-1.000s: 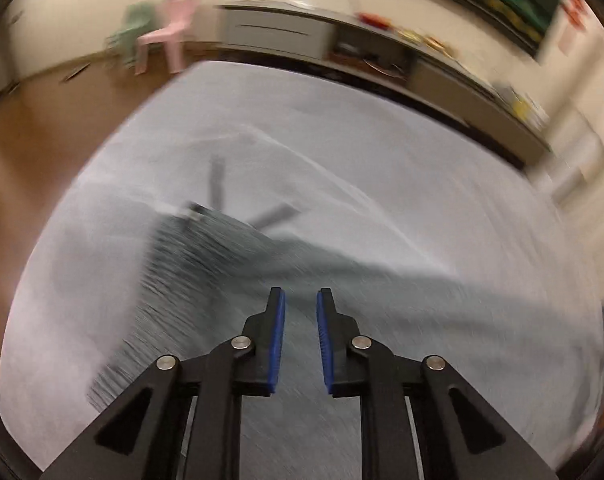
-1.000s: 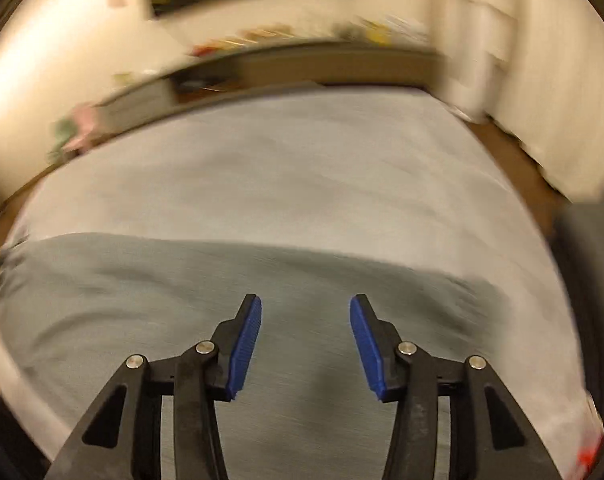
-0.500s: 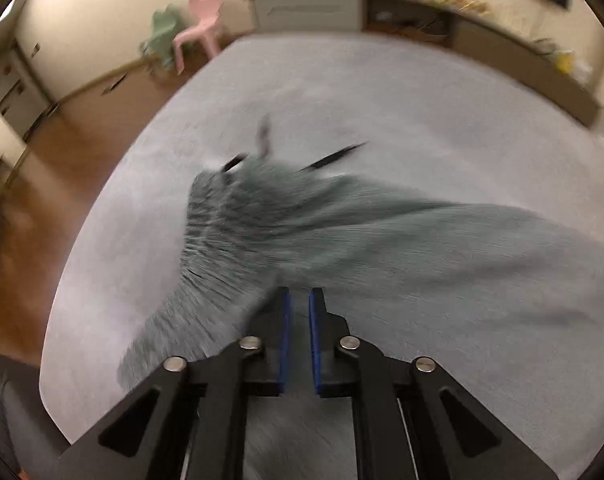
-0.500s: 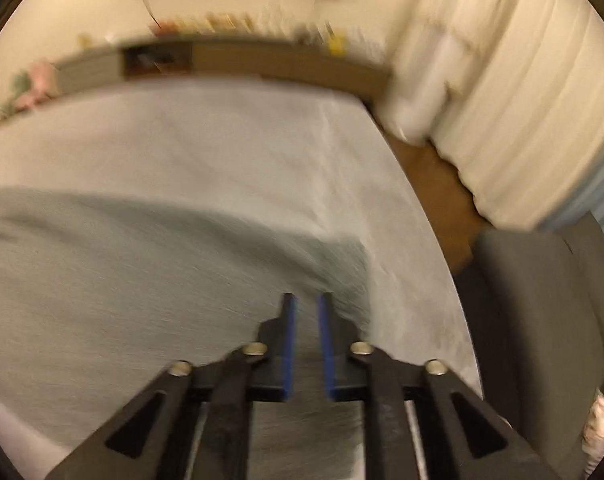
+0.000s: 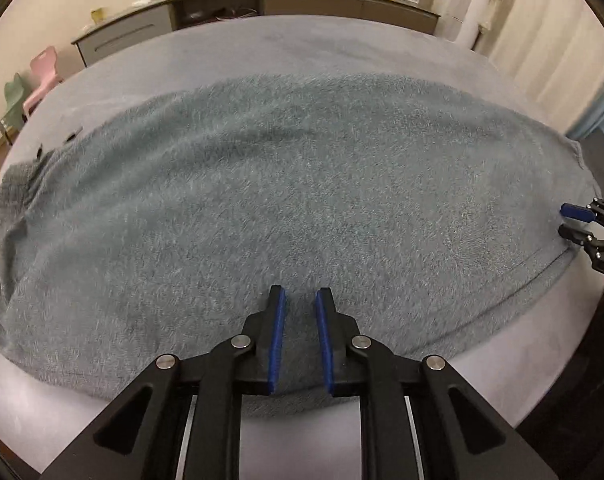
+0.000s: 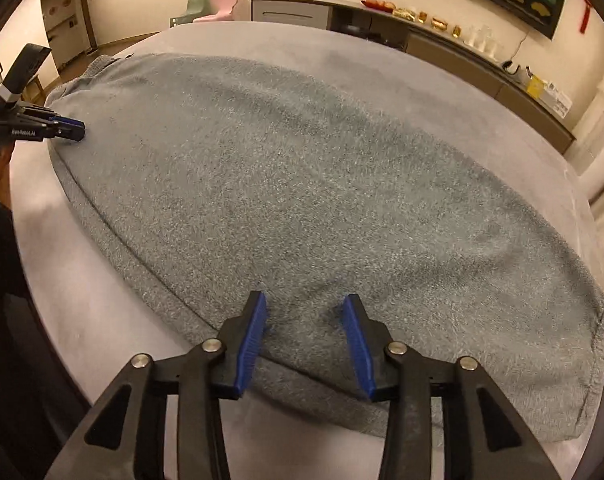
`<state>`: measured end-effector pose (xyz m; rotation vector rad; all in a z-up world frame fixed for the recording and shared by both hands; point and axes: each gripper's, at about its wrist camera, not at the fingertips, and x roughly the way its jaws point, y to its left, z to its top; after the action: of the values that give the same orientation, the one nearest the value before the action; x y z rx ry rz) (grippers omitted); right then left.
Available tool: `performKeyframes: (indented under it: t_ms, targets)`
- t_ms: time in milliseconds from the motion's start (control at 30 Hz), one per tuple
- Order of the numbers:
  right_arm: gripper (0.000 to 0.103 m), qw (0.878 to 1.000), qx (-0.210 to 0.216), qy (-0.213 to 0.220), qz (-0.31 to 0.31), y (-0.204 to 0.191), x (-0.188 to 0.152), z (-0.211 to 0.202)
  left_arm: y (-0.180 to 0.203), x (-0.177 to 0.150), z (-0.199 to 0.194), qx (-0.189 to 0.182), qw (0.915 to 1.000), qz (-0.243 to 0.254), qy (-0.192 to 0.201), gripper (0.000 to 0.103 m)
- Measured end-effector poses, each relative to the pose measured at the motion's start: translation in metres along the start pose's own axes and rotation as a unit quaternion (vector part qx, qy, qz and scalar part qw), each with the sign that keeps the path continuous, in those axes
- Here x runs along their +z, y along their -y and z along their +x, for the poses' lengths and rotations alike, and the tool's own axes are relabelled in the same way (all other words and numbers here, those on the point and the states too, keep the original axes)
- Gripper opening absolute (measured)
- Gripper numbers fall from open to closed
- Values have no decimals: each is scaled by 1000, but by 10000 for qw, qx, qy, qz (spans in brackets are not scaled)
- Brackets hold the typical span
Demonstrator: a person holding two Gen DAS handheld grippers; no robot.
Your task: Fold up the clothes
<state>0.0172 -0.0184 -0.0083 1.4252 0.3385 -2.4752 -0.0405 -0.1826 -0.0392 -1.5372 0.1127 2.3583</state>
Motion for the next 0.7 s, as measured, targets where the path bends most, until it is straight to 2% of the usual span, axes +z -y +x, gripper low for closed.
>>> performKeyframes:
  t_ms: [33, 100, 167, 233, 300, 367, 433, 467, 533, 567, 633, 700]
  targets:
    - [44, 9999, 20, -61, 83, 3, 1, -1, 1, -2, -4, -105, 9999, -17, -7, 16]
    - [44, 9994, -53, 139, 304, 7, 12, -12, 3, 4, -14, -316, 9994, -80, 124, 16]
    - [44, 9972, 242, 490, 510, 4, 28, -21, 6, 23, -20, -337, 9988, -91, 333, 18]
    - [44, 9962, 319, 670, 463, -8, 43, -18, 13, 54, -16, -233, 9987, -110, 434, 19]
    - [44, 9969, 429, 593, 304, -24, 45, -9, 12, 84, -1, -204, 9990, -111, 383, 19]
    - [47, 9984, 535, 160, 14, -37, 34, 7, 13, 112, 22, 5, 9998, -41, 218, 19]
    - [46, 9977, 307, 354, -485, -53, 21, 4, 11, 128, 42, 319, 9995, 27, -33, 19]
    - [46, 9979, 446, 285, -369, -52, 19, 4, 12, 132, 44, 408, 9991, 73, -33, 19]
    - [46, 9969, 733, 186, -204, -41, 16, 4, 14, 138, 46, 565, 9983, 161, -39, 20]
    - [46, 9972, 710, 199, -90, -27, 13, -2, 18, 137, 46, 593, 9980, 195, -56, 20]
    - [46, 9966, 207, 469, 653, 26, 6, -30, 25, 132, 41, 593, 9979, 258, -54, 20]
    - [46, 9872, -439, 602, 1407, 85, 0, -50, 33, 117, 15, 306, 9990, 305, 123, 20]
